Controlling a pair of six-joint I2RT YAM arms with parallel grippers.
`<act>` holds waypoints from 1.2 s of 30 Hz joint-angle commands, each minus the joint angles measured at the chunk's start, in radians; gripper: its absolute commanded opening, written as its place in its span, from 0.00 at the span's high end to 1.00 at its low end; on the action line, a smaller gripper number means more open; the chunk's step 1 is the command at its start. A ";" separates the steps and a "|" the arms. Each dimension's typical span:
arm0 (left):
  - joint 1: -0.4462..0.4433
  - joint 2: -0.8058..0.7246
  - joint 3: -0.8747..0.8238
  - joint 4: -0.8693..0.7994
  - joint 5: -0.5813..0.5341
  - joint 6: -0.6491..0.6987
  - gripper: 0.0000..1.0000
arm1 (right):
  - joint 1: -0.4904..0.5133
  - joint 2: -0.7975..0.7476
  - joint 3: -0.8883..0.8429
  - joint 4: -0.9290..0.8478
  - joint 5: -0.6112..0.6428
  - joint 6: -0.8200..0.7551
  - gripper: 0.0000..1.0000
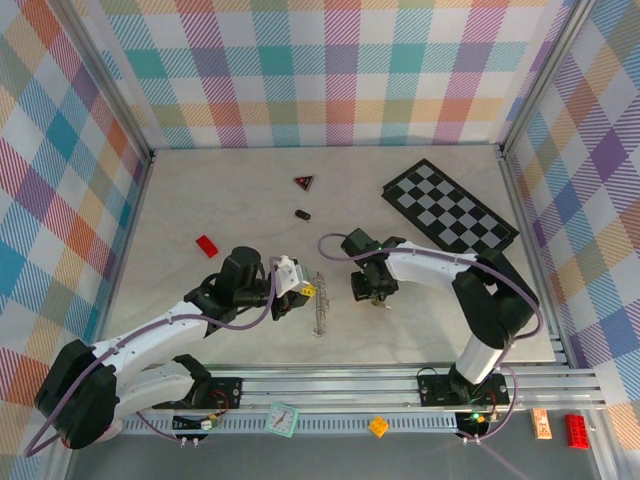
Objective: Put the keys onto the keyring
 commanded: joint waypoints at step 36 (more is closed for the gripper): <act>-0.013 -0.001 0.024 -0.004 0.003 0.022 1.00 | -0.063 -0.190 -0.066 -0.057 -0.102 -0.018 0.64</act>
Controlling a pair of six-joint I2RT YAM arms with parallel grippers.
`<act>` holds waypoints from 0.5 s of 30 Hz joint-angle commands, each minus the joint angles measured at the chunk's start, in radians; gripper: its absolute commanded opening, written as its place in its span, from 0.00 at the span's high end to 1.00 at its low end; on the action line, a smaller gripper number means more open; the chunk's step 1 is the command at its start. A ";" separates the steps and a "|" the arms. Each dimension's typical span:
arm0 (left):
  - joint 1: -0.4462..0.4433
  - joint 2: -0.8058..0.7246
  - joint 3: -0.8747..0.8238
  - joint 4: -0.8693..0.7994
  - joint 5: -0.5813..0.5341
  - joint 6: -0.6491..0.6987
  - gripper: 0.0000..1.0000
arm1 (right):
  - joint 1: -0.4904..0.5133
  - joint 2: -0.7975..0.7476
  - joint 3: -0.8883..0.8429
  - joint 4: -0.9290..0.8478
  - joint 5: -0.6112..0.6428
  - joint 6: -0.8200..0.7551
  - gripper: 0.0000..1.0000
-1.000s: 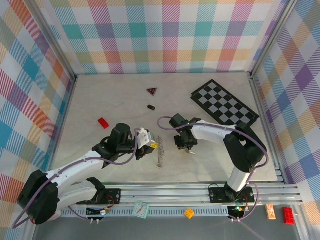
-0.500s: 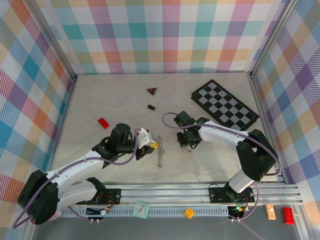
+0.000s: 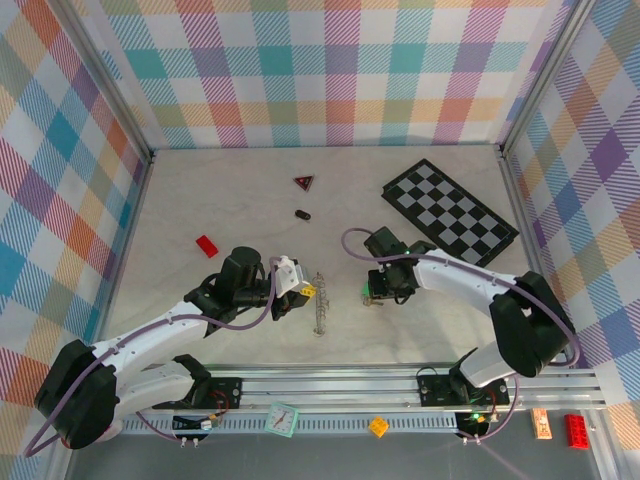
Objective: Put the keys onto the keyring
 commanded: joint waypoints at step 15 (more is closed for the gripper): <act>-0.013 -0.006 0.024 -0.004 0.004 0.020 1.00 | 0.106 0.221 0.167 -0.068 0.022 -0.031 0.60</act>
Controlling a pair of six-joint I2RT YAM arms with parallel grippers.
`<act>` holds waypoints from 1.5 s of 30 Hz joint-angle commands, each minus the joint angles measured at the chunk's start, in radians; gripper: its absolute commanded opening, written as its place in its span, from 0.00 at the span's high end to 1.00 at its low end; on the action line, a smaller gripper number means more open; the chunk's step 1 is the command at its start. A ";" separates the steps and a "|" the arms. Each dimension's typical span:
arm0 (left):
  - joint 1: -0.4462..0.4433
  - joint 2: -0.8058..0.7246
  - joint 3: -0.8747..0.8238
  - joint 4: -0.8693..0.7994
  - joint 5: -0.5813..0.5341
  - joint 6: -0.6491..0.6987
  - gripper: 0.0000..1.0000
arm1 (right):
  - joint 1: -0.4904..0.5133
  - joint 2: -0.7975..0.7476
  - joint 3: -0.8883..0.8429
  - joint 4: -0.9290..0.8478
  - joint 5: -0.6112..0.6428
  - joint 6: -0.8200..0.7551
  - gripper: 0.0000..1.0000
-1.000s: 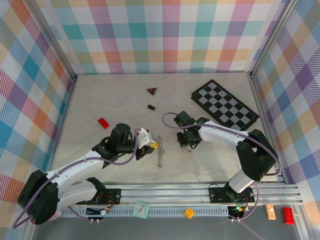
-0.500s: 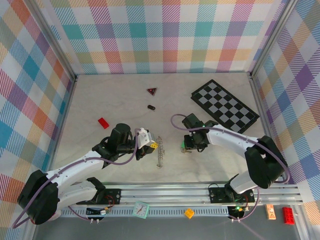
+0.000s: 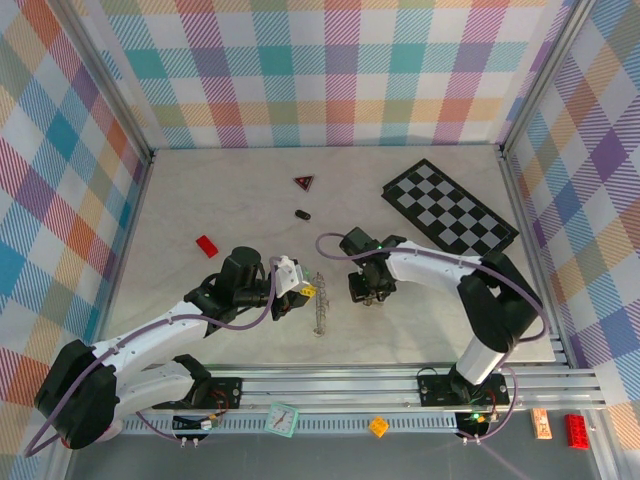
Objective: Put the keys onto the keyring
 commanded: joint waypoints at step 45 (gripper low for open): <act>-0.013 -0.010 0.024 -0.002 0.004 0.020 1.00 | 0.052 0.116 0.096 -0.120 0.127 -0.009 0.78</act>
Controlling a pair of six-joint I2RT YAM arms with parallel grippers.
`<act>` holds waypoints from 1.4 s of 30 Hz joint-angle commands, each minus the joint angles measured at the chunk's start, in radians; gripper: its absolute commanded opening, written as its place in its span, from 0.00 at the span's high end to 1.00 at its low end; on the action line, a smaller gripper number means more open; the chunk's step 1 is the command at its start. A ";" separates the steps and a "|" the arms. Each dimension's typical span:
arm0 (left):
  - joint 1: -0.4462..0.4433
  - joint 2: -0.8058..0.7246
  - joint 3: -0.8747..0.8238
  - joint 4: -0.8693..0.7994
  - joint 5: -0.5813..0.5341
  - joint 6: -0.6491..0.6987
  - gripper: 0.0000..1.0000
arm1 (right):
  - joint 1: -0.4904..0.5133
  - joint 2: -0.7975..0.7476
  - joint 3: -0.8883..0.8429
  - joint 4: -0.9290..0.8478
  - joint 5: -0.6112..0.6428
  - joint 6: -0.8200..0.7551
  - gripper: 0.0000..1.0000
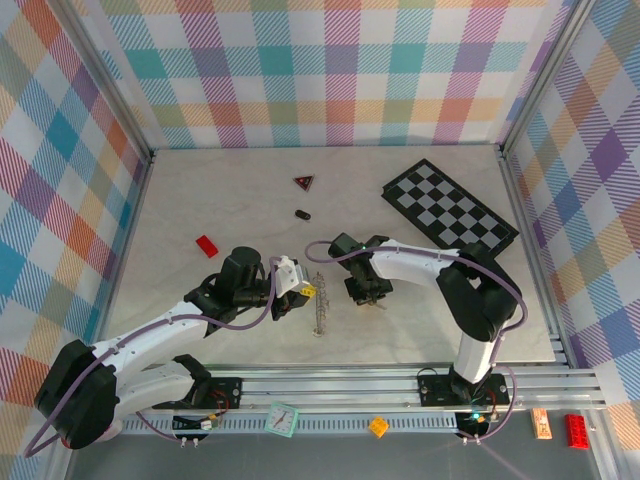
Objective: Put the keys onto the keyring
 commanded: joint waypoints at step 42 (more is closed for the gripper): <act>-0.013 -0.003 0.022 0.003 0.006 0.020 1.00 | -0.112 -0.031 -0.034 0.086 -0.263 -0.092 0.99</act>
